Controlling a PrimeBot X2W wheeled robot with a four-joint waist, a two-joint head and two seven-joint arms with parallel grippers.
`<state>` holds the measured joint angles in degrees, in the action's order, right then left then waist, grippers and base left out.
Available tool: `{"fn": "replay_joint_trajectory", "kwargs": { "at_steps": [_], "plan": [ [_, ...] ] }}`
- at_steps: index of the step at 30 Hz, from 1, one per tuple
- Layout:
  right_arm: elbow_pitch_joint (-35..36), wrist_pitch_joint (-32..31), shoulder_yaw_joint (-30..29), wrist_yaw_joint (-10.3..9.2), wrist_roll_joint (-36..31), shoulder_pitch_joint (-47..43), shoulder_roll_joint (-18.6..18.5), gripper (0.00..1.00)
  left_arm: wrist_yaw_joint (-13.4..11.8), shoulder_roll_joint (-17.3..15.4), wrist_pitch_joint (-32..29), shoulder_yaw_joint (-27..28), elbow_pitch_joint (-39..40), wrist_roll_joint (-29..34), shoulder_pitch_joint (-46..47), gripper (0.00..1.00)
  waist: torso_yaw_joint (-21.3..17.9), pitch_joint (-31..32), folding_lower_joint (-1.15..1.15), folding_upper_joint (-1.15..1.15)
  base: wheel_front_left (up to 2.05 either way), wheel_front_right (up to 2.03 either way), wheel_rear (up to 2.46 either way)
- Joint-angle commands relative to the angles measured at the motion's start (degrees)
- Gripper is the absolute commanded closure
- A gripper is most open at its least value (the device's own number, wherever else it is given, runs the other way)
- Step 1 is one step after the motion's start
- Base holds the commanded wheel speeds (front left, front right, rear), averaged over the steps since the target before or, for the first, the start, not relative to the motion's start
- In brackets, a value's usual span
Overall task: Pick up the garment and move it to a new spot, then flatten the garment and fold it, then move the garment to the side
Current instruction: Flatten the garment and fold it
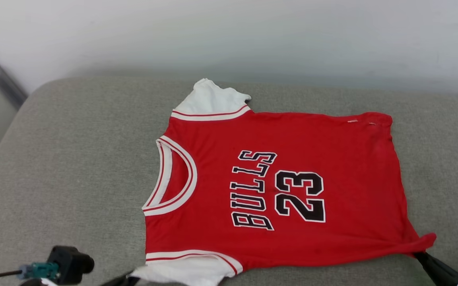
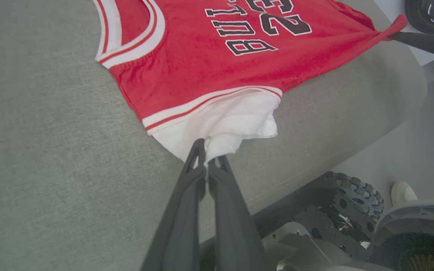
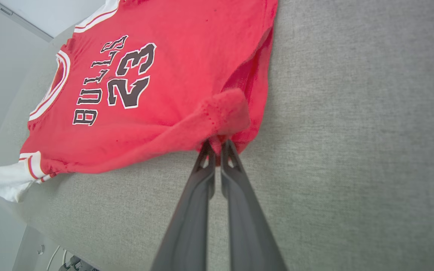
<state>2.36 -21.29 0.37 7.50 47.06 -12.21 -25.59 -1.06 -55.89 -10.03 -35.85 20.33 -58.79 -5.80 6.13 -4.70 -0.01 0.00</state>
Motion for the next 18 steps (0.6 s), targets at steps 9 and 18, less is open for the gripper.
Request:
{"fn": "replay_joint_trajectory", "kwargs": {
  "at_steps": [9, 18],
  "plan": [
    [2.5, -6.1, -1.2, -0.02, -1.4, 7.8, 1.0, 1.0, 3.3, 0.6, 4.5, 4.7, -2.7, 4.5, 10.7, 1.0, -1.8, -6.7, 0.01, 0.0, 0.0, 0.0, 0.0],
    [0.9, -10.6, 0.0, -0.02, -5.0, 16.3, 1.8, 1.0, 6.5, 3.5, 4.0, 5.6, -9.2, 6.9, 22.8, 1.0, -2.7, -13.0, 0.01, 0.0, 0.0, 0.0, 0.0]
  ]
}}
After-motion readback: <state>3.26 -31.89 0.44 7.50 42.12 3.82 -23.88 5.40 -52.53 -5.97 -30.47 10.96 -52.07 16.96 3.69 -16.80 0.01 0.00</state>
